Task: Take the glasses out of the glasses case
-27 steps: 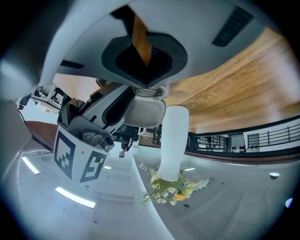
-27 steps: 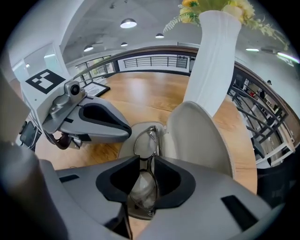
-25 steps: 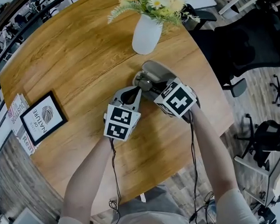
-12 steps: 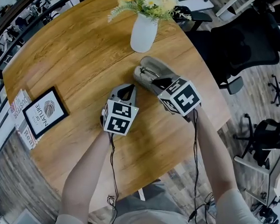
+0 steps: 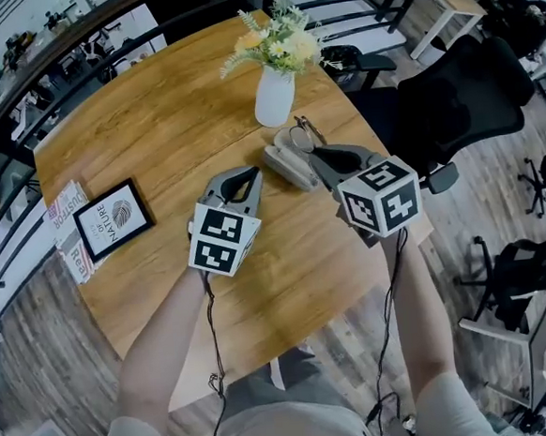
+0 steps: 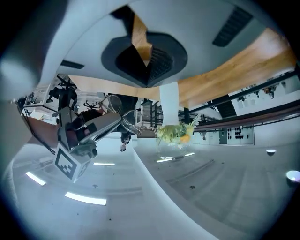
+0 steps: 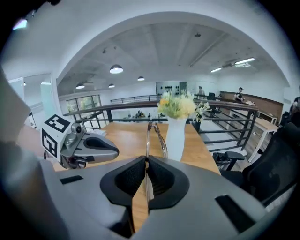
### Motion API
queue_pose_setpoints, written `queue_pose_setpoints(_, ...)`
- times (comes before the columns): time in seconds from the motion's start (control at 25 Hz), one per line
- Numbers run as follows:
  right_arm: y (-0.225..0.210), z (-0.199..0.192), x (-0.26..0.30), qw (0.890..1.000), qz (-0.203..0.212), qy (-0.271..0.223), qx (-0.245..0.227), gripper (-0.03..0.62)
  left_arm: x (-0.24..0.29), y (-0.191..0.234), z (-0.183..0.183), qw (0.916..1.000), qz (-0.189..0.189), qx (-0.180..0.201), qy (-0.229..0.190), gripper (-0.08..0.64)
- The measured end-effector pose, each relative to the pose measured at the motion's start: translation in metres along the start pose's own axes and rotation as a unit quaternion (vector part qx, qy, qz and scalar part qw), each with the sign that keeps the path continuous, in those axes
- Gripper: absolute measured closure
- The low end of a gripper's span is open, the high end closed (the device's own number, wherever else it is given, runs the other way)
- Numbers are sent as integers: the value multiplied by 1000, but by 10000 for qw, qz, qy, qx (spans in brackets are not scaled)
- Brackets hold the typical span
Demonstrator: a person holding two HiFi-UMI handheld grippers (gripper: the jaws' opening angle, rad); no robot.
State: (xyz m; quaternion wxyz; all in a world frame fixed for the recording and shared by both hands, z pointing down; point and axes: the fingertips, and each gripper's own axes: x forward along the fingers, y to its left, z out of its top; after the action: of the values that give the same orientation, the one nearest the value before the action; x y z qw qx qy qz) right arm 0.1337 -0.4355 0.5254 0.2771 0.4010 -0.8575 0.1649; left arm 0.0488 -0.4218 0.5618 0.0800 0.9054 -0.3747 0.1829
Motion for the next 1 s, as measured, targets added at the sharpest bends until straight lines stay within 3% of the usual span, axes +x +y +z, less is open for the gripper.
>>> queue_pose_setpoints(0.24,15,64,-98,9930,-340,-1098,271,548,-66,3,70,9982,355,198,-431,545)
queue_pose_setpoints(0.52,49,131,-209,9706,-613,-2326,104,549,-145,-12,160,9911,549,558,-1077,545)
queue_pose_setpoints(0.84,92,156,-298,9483,-715,-3086,-165,548,-226,-49,221,9750,777,1013,-1818,545)
queue_pose_setpoints(1.0,109,153,-323,9419,-725,-3278,-118,549,-256,-68,234,9697,978,1106,-1944,545)
